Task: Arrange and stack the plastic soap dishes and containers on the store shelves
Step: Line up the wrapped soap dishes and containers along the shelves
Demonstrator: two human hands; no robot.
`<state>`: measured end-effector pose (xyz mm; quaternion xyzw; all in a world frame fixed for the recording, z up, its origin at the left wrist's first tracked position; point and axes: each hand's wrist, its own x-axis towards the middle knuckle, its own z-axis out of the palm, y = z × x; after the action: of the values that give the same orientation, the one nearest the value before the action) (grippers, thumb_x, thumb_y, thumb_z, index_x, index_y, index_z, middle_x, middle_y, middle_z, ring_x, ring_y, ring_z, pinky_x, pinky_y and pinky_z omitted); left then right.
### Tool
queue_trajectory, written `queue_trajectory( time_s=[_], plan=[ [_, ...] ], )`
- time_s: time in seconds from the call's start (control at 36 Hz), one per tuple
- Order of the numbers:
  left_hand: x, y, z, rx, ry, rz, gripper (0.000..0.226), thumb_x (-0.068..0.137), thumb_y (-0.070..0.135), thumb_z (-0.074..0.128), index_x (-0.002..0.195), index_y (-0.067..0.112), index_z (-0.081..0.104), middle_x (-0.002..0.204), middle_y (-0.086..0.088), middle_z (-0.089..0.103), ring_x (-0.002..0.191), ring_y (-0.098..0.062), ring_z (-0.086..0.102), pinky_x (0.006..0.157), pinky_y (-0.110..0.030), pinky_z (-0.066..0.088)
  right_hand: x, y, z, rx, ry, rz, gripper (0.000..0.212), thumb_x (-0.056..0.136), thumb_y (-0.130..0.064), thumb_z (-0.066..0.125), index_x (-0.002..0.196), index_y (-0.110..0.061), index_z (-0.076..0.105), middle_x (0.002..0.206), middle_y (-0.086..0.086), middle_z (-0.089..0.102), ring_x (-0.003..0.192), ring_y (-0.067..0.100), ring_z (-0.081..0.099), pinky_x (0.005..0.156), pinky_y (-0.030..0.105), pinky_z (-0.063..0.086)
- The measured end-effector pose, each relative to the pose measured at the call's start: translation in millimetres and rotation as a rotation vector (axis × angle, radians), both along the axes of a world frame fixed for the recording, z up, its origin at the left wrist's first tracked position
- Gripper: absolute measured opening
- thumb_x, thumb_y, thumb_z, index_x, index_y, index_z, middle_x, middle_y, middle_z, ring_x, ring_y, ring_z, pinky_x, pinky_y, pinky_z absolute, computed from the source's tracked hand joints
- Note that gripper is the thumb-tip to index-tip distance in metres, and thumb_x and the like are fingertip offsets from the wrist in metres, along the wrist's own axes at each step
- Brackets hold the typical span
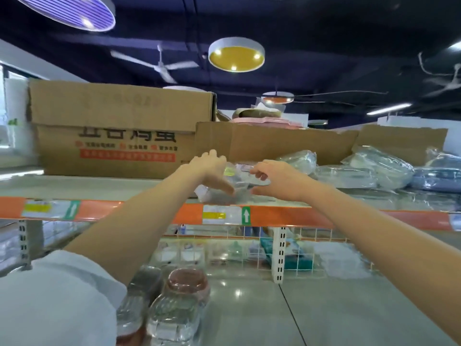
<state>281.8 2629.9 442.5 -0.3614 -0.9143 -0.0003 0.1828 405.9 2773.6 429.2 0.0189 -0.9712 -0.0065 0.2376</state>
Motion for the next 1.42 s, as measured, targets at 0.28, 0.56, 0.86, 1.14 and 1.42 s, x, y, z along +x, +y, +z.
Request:
queue_trajectory(
  time_s=[0.28,0.56,0.86,1.14,1.42],
  plan=[
    [-61,-101,24,0.198,-0.041,0.087,0.080,0.073,0.060,0.067,0.130,0.010,0.041,0.124,-0.009,0.040,0.107,-0.026,0.046,0.095,-0.042,0.044,-83,-38,10,0.031,-0.079,0.017,0.058,0.091,-0.038,0.061,0.138,-0.009,0.045,0.131,0.009,0.050,0.119,0.024,0.050,0.099,0.031,0.039],
    [-92,-157,16,0.211,-0.067,0.140,0.075,0.076,0.054,0.067,0.131,0.008,0.042,0.127,-0.009,0.040,0.112,-0.024,0.044,0.096,-0.041,0.042,-139,-63,3,-0.087,-0.374,-0.070,0.082,0.087,-0.058,0.054,0.150,-0.015,0.022,0.153,0.006,0.029,0.137,0.026,0.033,0.108,0.038,0.034],
    [-91,-168,3,0.275,-0.058,0.067,0.082,0.079,0.053,0.066,0.141,0.009,0.034,0.134,-0.008,0.038,0.122,-0.024,0.039,0.101,-0.038,0.038,-151,-68,0,-0.268,-0.380,-0.072,0.074,0.080,-0.051,0.068,0.129,-0.014,0.028,0.121,0.002,0.043,0.109,0.023,0.046,0.091,0.039,0.045],
    [-50,-159,4,0.457,-0.044,-0.085,0.069,0.076,0.048,0.073,0.127,0.011,0.044,0.119,-0.003,0.045,0.105,-0.021,0.047,0.091,-0.036,0.043,-105,-67,6,-0.187,0.211,-0.080,0.089,0.068,-0.053,0.076,0.132,-0.009,0.033,0.125,0.013,0.031,0.116,0.030,0.032,0.100,0.041,0.035],
    [15,-126,-15,0.522,0.053,-0.305,0.102,0.063,0.046,0.081,0.144,0.014,0.029,0.131,-0.004,0.039,0.119,-0.019,0.040,0.103,-0.028,0.032,-15,-43,-11,-0.126,0.256,-0.120,0.094,0.069,-0.058,0.072,0.140,-0.013,0.030,0.136,0.013,0.035,0.124,0.030,0.030,0.101,0.041,0.030]
  ],
)
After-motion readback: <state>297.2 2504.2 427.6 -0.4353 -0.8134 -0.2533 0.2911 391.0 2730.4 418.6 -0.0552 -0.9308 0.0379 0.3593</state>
